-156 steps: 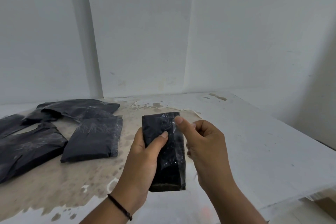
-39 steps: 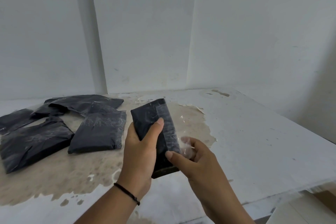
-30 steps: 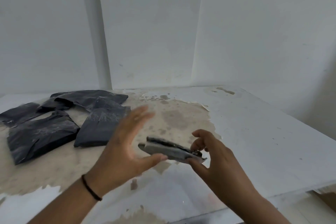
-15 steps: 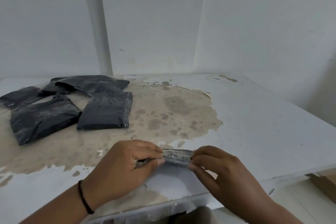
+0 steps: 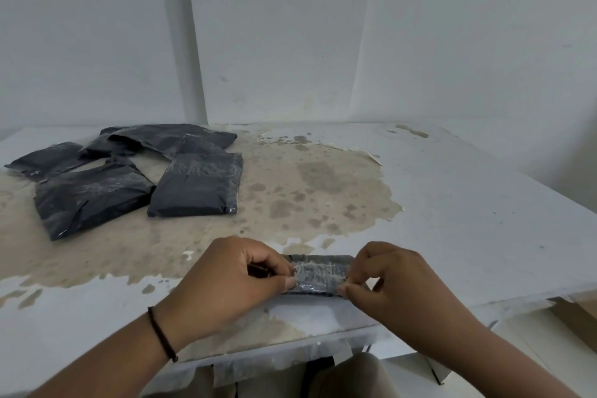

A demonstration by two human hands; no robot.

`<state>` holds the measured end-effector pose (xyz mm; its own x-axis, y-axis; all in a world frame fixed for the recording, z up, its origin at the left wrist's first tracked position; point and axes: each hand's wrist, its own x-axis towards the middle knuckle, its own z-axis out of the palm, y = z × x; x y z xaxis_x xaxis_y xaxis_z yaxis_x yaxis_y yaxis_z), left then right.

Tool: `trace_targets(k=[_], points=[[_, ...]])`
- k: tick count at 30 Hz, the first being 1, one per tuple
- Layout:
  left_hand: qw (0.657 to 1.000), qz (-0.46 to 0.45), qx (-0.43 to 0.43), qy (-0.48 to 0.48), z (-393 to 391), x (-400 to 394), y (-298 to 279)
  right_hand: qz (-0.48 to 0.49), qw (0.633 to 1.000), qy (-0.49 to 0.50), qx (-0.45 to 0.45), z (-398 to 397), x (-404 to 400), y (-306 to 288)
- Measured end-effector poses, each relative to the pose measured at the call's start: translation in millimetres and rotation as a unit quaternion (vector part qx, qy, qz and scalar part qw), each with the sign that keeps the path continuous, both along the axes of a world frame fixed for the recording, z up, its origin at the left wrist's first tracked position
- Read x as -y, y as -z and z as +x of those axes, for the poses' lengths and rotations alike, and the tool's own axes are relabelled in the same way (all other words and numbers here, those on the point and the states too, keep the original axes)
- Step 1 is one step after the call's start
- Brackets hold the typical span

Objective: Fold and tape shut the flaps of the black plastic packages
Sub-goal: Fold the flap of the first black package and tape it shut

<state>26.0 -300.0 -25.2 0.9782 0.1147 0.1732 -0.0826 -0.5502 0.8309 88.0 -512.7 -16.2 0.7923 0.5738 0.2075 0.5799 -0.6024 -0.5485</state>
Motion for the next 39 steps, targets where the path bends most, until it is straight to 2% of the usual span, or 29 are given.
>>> trace_targets(k=[7, 16, 18, 20, 22, 25, 29, 32, 36, 39], points=[[1.0, 0.026, 0.0, 0.008, -1.5, 1.0, -2.3, -0.083, 0.996, 0.014, 0.017, 0.6, -7.4, -7.4], [0.996, 0.071, -0.04, 0.03, 1.7, -2.6, -1.3, -0.106, 0.994, 0.025, 0.02, 16.1, -1.5, -8.5], [0.994, 0.094, -0.039, 0.033, 2.1, -2.0, -1.0, -0.068, 0.998, 0.014, -0.003, 22.2, 1.5, -8.2], [0.992, 0.111, -0.037, 0.038, 3.6, -1.8, -1.2, -0.038, 0.997, -0.009, -0.069, 21.9, 4.4, -13.9], [0.992, 0.118, -0.031, 0.043, 5.1, -1.1, -1.4, -0.091, 0.987, -0.056, -0.121, 20.6, 5.0, -18.3], [0.991, 0.12, -0.026, 0.048, 8.0, -3.3, -0.6, -0.167, 0.978, -0.085, -0.096, 20.0, 0.2, -16.4], [0.981, 0.159, -0.061, 0.091, 17.3, -14.4, 0.6, -0.133, 0.984, -0.073, -0.097, 31.5, -0.2, -8.1], [0.98, 0.106, -0.127, 0.112, 29.5, -21.6, -0.9, -0.107, 0.98, -0.078, -0.15, 40.7, 2.0, -5.4], [0.965, 0.0, -0.213, 0.156, 44.8, -29.4, -3.4, -0.049, 0.957, -0.096, -0.268, 53.1, 3.4, -2.2], [0.957, -0.033, -0.238, 0.164, 51.2, -28.6, -5.4, -0.021, 0.945, -0.102, -0.31, 56.5, 4.9, -0.2]])
